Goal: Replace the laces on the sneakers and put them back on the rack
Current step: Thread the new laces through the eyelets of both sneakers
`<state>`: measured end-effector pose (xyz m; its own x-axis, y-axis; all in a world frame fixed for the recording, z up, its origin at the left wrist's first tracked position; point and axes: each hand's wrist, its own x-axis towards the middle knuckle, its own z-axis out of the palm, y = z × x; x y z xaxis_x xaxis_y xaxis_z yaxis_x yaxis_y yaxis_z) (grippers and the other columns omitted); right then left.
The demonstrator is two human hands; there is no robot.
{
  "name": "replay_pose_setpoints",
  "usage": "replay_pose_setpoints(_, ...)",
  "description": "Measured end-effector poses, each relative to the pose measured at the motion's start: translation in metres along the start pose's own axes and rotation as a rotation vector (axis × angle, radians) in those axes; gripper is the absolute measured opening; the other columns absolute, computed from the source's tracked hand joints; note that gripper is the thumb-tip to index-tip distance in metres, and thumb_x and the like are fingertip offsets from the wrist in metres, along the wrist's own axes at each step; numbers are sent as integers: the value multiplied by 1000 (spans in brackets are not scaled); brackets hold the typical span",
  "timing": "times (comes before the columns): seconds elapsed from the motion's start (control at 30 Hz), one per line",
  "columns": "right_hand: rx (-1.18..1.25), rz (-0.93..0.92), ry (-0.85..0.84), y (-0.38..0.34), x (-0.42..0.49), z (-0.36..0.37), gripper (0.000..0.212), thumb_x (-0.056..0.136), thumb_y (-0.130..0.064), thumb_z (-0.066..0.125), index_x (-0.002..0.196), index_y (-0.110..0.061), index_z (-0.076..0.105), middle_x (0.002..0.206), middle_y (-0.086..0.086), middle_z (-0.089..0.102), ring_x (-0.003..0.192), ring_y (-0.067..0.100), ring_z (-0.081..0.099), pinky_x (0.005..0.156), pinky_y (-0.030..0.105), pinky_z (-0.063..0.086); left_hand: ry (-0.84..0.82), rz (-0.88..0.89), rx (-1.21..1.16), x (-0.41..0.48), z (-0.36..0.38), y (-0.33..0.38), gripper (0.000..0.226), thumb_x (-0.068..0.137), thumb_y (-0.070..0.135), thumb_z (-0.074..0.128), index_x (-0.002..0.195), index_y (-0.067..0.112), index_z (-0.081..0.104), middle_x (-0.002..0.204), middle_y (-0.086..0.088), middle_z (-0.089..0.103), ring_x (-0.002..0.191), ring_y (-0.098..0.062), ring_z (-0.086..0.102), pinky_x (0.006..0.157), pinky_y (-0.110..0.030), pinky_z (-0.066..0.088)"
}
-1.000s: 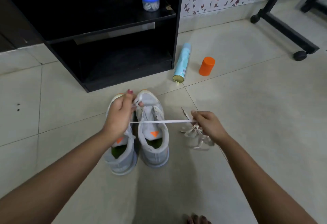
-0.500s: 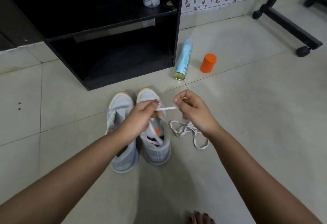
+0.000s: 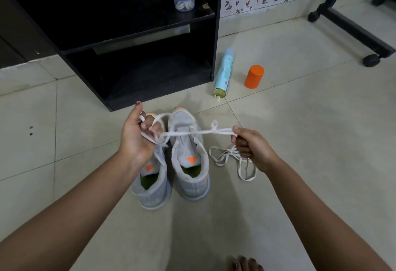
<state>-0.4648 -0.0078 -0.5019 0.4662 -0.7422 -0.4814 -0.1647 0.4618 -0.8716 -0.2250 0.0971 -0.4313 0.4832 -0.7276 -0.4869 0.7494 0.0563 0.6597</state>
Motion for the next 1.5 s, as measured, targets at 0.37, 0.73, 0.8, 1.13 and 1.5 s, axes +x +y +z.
replay_pose_setpoints(0.37, -61, 46, 319, 18, -4, -21, 38, 99, -27, 45, 63, -15, 48, 44, -8, 31, 35, 4, 25, 36, 17, 21, -156, 558, 1523, 2, -14, 1, 26, 89, 31, 63, 75, 11, 54, 67, -6, 60, 57, -15, 53, 59, -33, 41)
replay_pose_setpoints(0.73, 299, -389, -384, -76, -48, 56, 43, 94, -24, 37, 52, -19, 46, 75, 3, 57, 60, 15, 41, 52, 24, 27, -685, 251, 1355, -1, -5, -41, 82, 83, 25, 74, 148, 34, 25, 143, 16, 46, 132, 6, 38, 110, -26, 35)
replay_pose_setpoints(0.8, 405, -360, -458, -82, -51, 59, 44, 93, -26, 40, 49, -21, 44, 66, 0, 52, 59, 14, 38, 52, 23, 28, -684, 190, 1239, -5, 0, -43, 69, 86, 15, 70, 144, 31, 35, 125, 15, 61, 115, 2, 54, 99, -22, 45)
replay_pose_setpoints(1.13, -908, -151, 260, -31, -16, 14, 21, 94, -37, 53, 100, -20, 65, 100, -3, 65, 90, 19, 58, 76, 30, 45, -368, 240, 746, -21, -3, -26, 18, 94, 7, 55, 88, 12, 71, 69, 1, 65, 41, -7, 31, 41, -17, 26)
replay_pose_setpoints(1.5, -213, -551, 176, -50, -50, 82, 11, 84, -11, 72, 93, -16, 73, 86, -2, 74, 82, 14, 69, 79, 34, 57, -288, 661, 1049, -37, 4, -31, 12, 88, 16, 67, 94, 21, 75, 85, 4, 72, 81, -13, 66, 76, -37, 53)
